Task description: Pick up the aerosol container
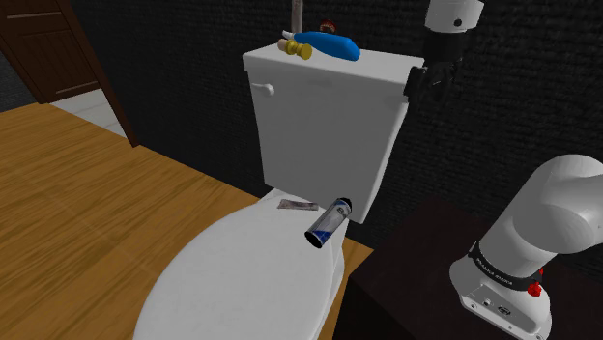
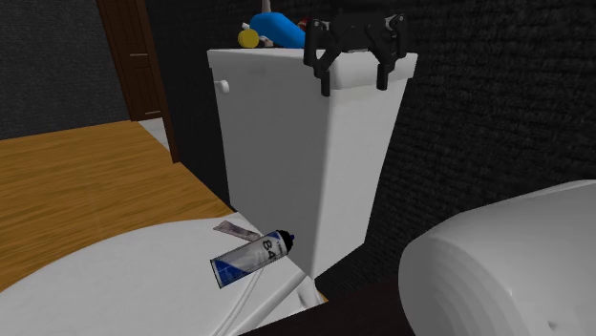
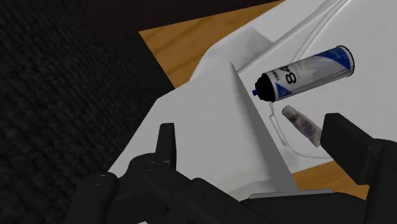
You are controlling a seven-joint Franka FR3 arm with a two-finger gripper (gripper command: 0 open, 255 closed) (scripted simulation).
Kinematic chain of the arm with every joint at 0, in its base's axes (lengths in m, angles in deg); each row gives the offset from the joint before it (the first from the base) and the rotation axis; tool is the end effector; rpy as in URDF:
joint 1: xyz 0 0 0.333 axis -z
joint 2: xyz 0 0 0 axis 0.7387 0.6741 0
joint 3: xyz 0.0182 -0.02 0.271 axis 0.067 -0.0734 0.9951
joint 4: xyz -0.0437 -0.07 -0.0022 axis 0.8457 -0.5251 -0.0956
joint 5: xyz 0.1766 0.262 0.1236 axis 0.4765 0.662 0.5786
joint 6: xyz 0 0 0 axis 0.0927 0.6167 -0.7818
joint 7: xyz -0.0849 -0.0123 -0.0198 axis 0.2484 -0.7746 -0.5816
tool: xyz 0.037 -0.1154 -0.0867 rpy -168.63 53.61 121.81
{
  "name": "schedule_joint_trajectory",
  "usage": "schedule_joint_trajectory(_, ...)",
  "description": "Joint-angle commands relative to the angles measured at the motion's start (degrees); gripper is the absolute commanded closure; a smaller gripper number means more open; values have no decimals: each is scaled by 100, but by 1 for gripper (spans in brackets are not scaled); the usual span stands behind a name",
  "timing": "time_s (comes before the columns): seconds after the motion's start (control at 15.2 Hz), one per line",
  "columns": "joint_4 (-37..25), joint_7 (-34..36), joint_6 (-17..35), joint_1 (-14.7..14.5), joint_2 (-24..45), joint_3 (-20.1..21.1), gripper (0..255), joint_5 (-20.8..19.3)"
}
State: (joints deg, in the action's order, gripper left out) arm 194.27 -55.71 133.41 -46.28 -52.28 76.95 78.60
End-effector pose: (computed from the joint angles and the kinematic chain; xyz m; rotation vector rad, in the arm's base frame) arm 0.2750 0.0039 0.5020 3.0679 -0.2538 -0.0273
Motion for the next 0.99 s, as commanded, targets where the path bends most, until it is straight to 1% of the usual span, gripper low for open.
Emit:
schedule_joint_trajectory(0.0,0,0,0,0,0,0,0,0)
schedule_joint_trajectory(0.26,794,1004,692,104,-220,443,0,349)
schedule_joint_trajectory(0.46,1294,1760,1261,158,-246,823,0,638)
schedule_joint_trajectory(0.73,1811,2780,2111,219,-49,1399,0,1041)
schedule_joint_trajectory(0.92,2073,3574,2826,269,304,1859,0,1307)
